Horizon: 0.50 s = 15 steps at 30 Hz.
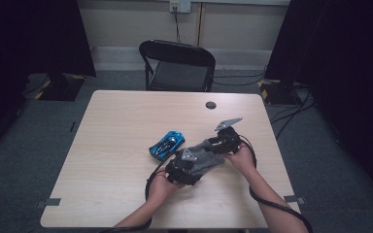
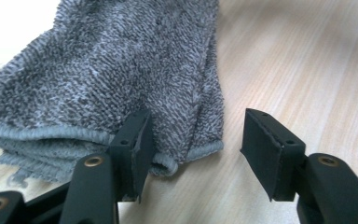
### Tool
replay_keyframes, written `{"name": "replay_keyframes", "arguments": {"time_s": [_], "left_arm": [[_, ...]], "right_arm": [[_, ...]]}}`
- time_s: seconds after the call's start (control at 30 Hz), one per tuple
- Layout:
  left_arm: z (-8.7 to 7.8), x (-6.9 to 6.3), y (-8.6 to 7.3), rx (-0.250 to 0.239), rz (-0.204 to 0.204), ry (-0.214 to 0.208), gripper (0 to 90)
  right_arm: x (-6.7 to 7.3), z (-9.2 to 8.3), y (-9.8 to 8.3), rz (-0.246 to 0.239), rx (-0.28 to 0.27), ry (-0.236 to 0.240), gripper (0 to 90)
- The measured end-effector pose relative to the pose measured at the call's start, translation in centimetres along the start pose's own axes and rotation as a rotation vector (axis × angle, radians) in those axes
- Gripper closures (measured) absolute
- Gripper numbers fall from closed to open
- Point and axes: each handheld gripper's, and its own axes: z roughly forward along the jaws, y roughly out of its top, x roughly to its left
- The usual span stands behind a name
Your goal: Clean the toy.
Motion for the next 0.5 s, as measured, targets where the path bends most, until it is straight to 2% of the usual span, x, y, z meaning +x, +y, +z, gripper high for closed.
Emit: {"name": "replay_keyframes", "arguments": {"time_s": [0.07, 0.13, 0.2, 0.5], "left_arm": [[-0.1, 0.3, 0.0, -0.002, -0.010, 0.002, 43.7], [-0.3, 0.6, -0.1, 0.003, -0.003, 0.012, 43.7], [-0.3, 1.0, -0.3, 0.001, -0.013, 0.016, 43.8], [-0.1, 2.5, 0.1, 0.005, -0.023, 0.055, 44.2]], "right_arm": [[0.0, 0.5, -0.3, -0.012, 0.034, 0.000, 55.7], [0.1, 1.0, -0.7, -0.022, 0.056, 0.003, 56.6], [0.3, 1.3, -1.2, -0.026, 0.055, 0.013, 57.0], [1.2, -0.3, -3.2, -0.024, 0.050, 0.060, 57.2]]}}
